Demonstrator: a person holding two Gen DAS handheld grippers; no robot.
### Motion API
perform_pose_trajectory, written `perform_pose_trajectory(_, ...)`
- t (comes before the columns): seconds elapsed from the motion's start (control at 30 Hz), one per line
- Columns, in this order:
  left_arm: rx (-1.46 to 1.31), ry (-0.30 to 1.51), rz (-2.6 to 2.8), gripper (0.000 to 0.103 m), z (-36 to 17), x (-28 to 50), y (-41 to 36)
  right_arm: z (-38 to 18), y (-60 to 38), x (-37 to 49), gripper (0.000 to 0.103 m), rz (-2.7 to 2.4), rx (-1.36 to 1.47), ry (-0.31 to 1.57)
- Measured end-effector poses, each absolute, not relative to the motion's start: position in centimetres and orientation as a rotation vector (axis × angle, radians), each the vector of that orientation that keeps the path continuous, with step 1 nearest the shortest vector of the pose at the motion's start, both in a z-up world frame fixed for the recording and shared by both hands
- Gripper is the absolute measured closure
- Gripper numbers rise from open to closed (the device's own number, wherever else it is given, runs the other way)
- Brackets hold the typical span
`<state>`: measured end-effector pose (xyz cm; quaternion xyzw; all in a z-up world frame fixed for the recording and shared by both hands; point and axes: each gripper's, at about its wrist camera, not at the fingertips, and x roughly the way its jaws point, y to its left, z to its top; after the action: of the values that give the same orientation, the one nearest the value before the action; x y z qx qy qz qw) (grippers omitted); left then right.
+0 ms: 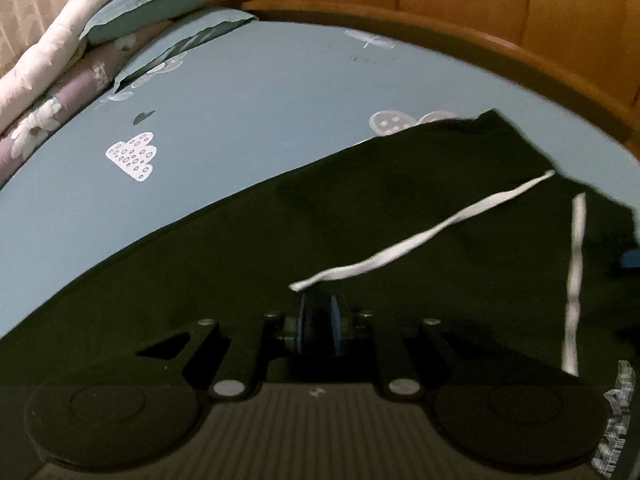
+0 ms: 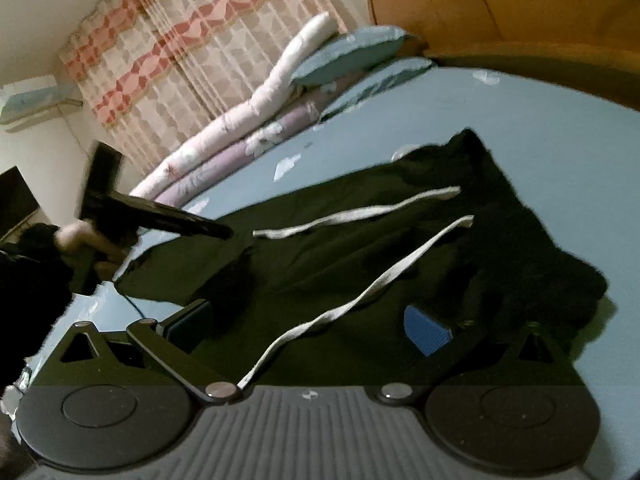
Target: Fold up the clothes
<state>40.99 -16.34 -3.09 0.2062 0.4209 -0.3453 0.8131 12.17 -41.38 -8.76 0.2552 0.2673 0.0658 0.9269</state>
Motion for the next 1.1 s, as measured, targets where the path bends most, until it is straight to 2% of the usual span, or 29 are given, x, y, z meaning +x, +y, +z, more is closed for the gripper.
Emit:
perform_pose_trajectory(0.23, 0.395, 0.893, -0.788, 0.088, 2.7, 36.5, -12.1, -7.4, -38.2, 15.5, 0.000, 0.137, 0.463, 0.630)
perform_pose_trajectory(0.37, 0.380, 0.899, -0.765, 0.076, 5.1, 33.0, -7.9, -6.2, -35.3, 17.1, 0.000, 0.056, 0.385, 0.703)
perform_pose_trajectory(0.63, 0.319, 0.963, -0.690, 0.073, 7.1, 27.1, 1.4, -6.9, -28.5, 19.8, 0.000, -0.046, 0.116, 0.934)
perform_pose_trajectory(0.83, 0.216, 1.031, -0.519, 0.069, 5.2, 23.4, 8.2, -8.3, -24.4, 21.2, 0.000, -0.041, -0.048, 1.007)
perform_pose_trajectory(1.1, 0.051, 1.106, -0.425, 0.068, -2.1, 18.1, 12.2, -7.2, -20.1, 23.4, 0.000, 0.024, -0.175, 1.025)
